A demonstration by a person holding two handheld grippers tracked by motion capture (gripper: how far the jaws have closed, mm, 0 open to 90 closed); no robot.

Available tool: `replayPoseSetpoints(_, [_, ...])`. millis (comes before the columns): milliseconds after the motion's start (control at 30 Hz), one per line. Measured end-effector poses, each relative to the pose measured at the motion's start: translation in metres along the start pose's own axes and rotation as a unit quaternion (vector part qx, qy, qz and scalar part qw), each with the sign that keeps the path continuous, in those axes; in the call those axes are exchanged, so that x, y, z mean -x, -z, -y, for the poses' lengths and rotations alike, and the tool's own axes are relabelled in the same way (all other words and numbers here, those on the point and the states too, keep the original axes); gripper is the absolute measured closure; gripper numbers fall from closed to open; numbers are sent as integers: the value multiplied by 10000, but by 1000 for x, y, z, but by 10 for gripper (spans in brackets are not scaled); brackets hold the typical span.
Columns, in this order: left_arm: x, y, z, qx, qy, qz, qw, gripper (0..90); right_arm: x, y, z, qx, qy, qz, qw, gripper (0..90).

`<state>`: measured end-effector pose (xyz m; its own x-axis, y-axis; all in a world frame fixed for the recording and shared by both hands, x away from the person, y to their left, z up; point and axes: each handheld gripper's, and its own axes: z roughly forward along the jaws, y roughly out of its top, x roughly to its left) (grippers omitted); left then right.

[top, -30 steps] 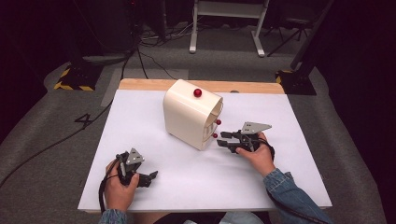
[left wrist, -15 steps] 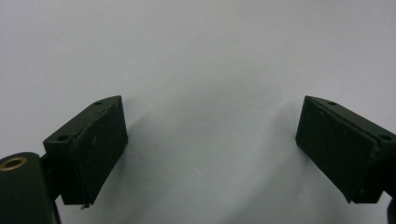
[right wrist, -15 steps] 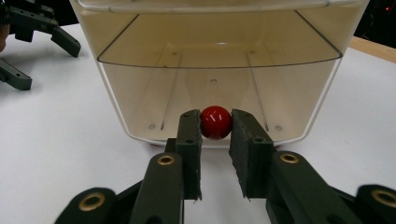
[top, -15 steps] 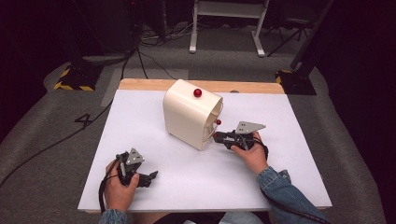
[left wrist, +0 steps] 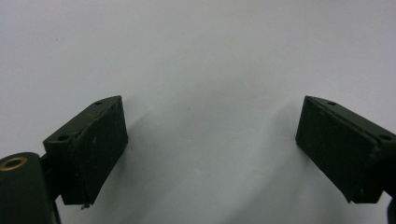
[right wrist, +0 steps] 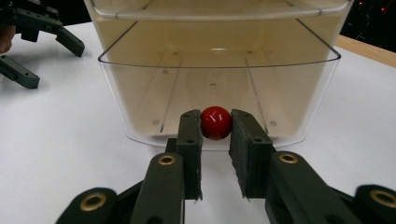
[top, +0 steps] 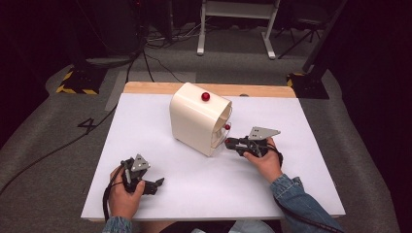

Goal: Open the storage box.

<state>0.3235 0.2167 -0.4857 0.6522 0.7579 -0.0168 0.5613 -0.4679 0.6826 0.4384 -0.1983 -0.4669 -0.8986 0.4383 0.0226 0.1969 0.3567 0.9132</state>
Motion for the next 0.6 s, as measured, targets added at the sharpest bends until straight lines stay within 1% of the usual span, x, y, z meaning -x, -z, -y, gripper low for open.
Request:
replayPoseSetpoints(333, [-1, 0, 0, -6, -22, -9, 10000, 92, -2, 28, 5, -56, -70, 50, 9999, 745])
replayPoseSetpoints(400, [0, 0, 0, -11, 16, 24, 10000, 92, -3, 33, 6, -65, -72, 63, 9999, 745])
replayPoseSetpoints(600, [0, 0, 0, -17, 31, 35, 10000, 92, -4, 47, 10, -45, -88, 90, 9999, 745])
